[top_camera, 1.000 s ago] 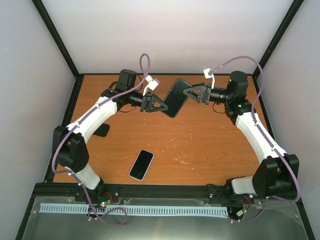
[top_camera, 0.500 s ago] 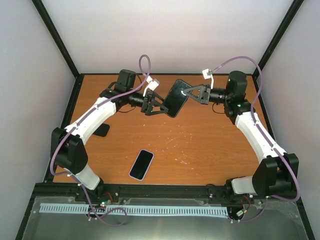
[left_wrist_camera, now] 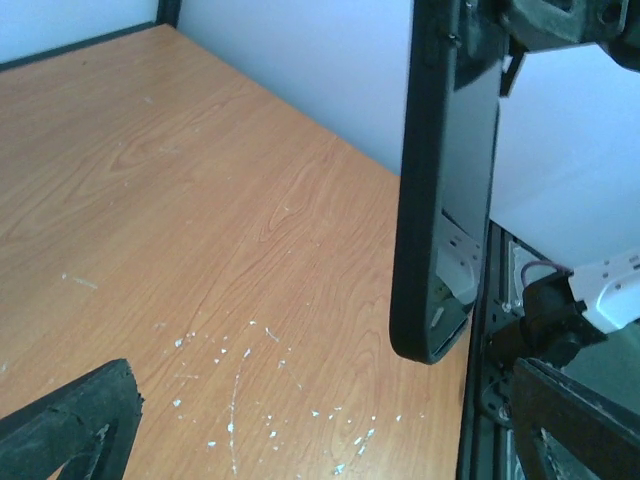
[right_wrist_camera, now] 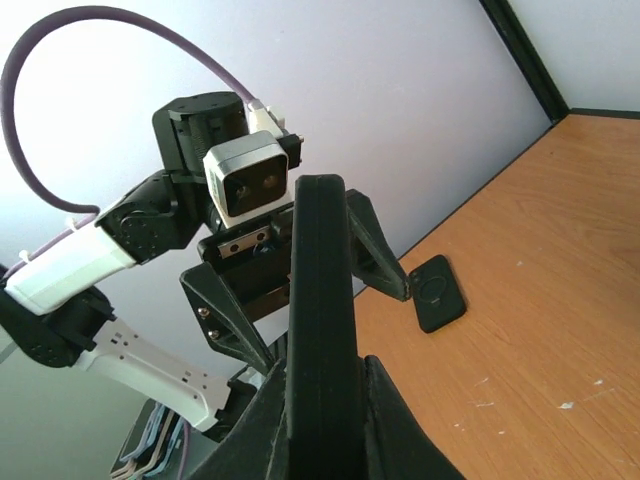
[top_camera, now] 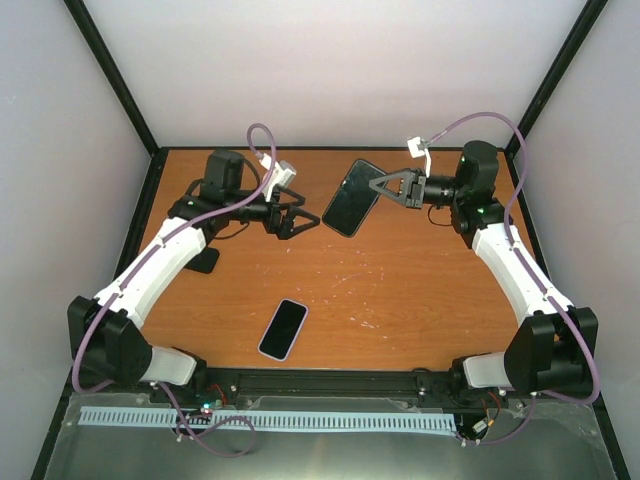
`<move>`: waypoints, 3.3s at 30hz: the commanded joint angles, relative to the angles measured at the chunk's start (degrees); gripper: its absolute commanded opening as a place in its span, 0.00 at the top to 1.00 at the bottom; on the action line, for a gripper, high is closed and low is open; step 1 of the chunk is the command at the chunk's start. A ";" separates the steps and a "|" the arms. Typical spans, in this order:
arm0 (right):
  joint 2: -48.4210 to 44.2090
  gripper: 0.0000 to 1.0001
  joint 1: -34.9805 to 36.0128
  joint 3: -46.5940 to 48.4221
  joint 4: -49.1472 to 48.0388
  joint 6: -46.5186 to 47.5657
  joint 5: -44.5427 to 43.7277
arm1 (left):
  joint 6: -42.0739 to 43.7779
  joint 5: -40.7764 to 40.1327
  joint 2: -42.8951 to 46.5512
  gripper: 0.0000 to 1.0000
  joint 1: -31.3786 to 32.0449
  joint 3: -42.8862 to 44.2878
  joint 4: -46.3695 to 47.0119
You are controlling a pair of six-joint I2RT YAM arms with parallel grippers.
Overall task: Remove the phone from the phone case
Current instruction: Adjust the phone, then remove the phone case from the phone.
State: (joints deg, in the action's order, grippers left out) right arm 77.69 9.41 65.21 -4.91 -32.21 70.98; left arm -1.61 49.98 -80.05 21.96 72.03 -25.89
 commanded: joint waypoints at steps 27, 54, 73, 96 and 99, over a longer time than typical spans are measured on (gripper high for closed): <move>-3.05 0.97 1.96 2.90 -8.33 -3.89 10.63 | 3.22 6.52 -5.62 0.02 -0.33 4.60 -1.48; -2.60 0.97 4.07 -2.35 -49.15 -41.45 7.99 | 0.19 -4.29 -10.49 0.11 -1.90 3.42 0.55; -0.17 0.97 3.54 -0.56 -33.72 -28.68 6.10 | 4.93 26.28 1.44 0.02 -2.53 -0.53 0.33; 0.38 0.97 4.13 -2.06 -40.57 -33.63 6.36 | 2.35 27.90 -1.63 0.17 -2.53 0.07 2.74; 0.04 0.97 4.13 -1.73 -37.64 -31.07 6.25 | 3.87 29.67 -0.39 0.15 -2.55 -0.86 2.15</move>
State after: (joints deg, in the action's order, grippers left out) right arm 78.72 13.21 62.61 -44.03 -66.37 78.48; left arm -0.14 75.35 -82.39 19.73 71.18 -24.21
